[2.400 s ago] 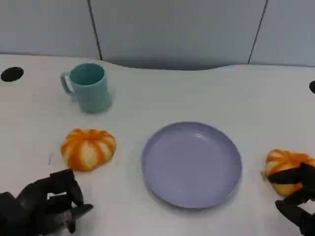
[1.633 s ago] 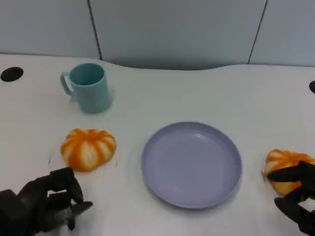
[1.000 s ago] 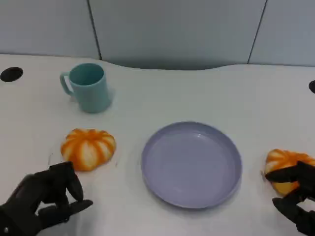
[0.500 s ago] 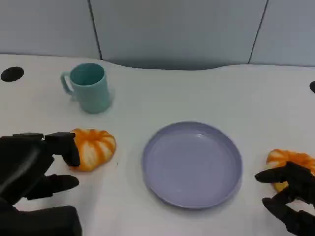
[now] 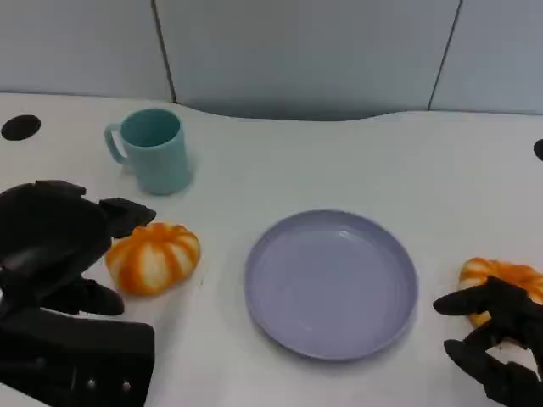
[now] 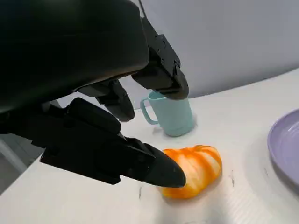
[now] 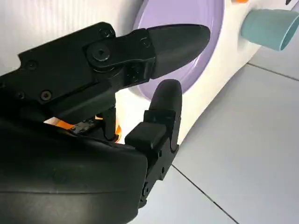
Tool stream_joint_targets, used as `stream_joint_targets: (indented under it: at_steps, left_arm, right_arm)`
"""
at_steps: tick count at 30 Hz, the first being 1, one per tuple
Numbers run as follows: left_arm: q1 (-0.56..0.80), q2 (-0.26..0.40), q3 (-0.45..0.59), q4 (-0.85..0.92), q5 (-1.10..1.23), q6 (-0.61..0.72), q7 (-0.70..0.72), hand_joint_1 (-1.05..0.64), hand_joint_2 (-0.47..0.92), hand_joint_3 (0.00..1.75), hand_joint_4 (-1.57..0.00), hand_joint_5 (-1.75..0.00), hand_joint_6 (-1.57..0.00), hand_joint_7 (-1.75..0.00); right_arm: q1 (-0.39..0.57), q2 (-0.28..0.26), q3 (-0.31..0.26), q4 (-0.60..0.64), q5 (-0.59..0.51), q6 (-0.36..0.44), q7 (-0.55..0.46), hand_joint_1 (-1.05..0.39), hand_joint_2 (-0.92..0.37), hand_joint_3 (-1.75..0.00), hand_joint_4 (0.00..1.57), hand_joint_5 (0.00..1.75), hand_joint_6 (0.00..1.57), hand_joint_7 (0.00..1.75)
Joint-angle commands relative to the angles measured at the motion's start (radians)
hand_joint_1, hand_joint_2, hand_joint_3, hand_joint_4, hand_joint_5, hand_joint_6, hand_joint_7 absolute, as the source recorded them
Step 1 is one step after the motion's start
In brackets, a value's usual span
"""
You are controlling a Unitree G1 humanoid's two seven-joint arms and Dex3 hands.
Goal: Grasp the bread from the table and place it into the plate.
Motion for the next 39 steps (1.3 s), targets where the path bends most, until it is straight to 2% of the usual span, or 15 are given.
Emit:
stream_joint_targets:
  at_steps: [1,5,10,21,39]
  left_arm:
    - [-0.052,0.022,-0.027,0.023,-0.008,0.017,-0.046,-0.80,0.82,0.00,-0.29,-0.43,-0.33,0.00]
    - [-0.091,0.010,-0.054,0.069,-0.009,0.021,-0.045,-0.79,0.82,0.00,-0.27,-0.44,-0.32,0.00]
    - [-0.181,-0.019,-0.113,0.170,-0.042,0.068,-0.104,-0.75,0.84,0.01,-0.17,-0.41,-0.24,0.00]
    - [-0.324,-0.097,-0.263,0.355,0.032,0.176,-0.091,-0.78,0.84,0.00,-0.09,-0.37,-0.21,0.00]
    - [-0.469,-0.145,-0.411,0.659,0.081,0.176,-0.035,-0.76,0.82,0.00,-0.05,-0.30,-0.24,-0.01]
  right_arm:
    - [0.000,-0.003,-0.002,-0.010,0.003,0.004,-0.007,-0.34,-0.92,-0.26,0.59,1.29,0.58,0.94]
    - [0.000,-0.005,-0.003,-0.013,0.005,0.005,-0.005,-0.33,-0.92,-0.26,0.60,1.30,0.58,0.95]
    - [0.006,-0.008,-0.002,-0.030,-0.005,0.021,-0.005,-0.34,-0.92,-0.27,0.59,1.30,0.57,0.96]
    - [0.022,-0.010,-0.010,-0.054,0.017,0.039,0.004,-0.32,-0.92,-0.27,0.58,1.28,0.54,0.96]
    - [0.040,-0.013,-0.020,-0.079,0.013,0.043,0.002,-0.32,-0.92,-0.28,0.58,1.27,0.53,0.96]
